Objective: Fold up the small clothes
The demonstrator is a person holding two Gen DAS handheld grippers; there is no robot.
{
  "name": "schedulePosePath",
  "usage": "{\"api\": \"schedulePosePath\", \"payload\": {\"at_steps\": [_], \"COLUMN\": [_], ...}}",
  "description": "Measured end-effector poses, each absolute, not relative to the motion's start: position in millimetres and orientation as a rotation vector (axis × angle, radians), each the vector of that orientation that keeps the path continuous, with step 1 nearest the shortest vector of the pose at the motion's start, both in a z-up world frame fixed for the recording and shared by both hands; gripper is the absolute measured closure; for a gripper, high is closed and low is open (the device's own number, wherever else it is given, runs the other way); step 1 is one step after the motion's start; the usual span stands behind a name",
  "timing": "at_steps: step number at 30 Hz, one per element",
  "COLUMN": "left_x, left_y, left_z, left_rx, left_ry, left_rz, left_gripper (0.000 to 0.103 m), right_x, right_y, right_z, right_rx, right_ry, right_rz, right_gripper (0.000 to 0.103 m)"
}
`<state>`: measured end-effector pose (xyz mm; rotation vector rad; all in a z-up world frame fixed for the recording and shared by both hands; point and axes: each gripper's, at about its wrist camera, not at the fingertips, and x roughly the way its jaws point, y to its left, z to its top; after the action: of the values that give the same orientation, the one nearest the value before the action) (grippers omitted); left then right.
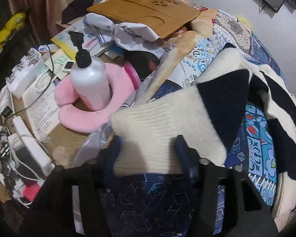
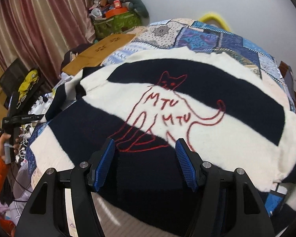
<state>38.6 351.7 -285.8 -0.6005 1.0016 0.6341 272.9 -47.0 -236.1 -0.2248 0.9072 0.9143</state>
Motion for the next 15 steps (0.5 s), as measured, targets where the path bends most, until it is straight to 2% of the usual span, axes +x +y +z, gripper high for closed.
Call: {"api": "schedulePosePath", "payload": {"at_steps": [1,3,4,9,15], "left_x": [39,42,44,63,121], "left_y": [352,352,351,347,315], "left_z": [-284,-279,-275,-234,-135], "left_rx": [-0.592,-0.574,-0.566,-0.498,-0.408], "left_ry": [0.997,0.99,0.985,0.928,0.783], "left_rz": [0.645,0.644,0.637,0.608,0.448], "left_gripper": [0.072,0.084,0.087,0.089,0.089], "right_x": [273,273,274,276,282], "right_y": [-46,-47,-48,-55,-64], "right_z": [-237,-237,-236,-230,-222], "right_rx": [-0.22,-0.21,-0.207,-0.193,-0.168], "right_ry": [0.91,0.912,0.913,0.888,0.855], "right_rz": [0.919,0.925,0.926,0.932,0.929], "right_gripper": [0.043,0.043,0.043,0.043,0.043]}}
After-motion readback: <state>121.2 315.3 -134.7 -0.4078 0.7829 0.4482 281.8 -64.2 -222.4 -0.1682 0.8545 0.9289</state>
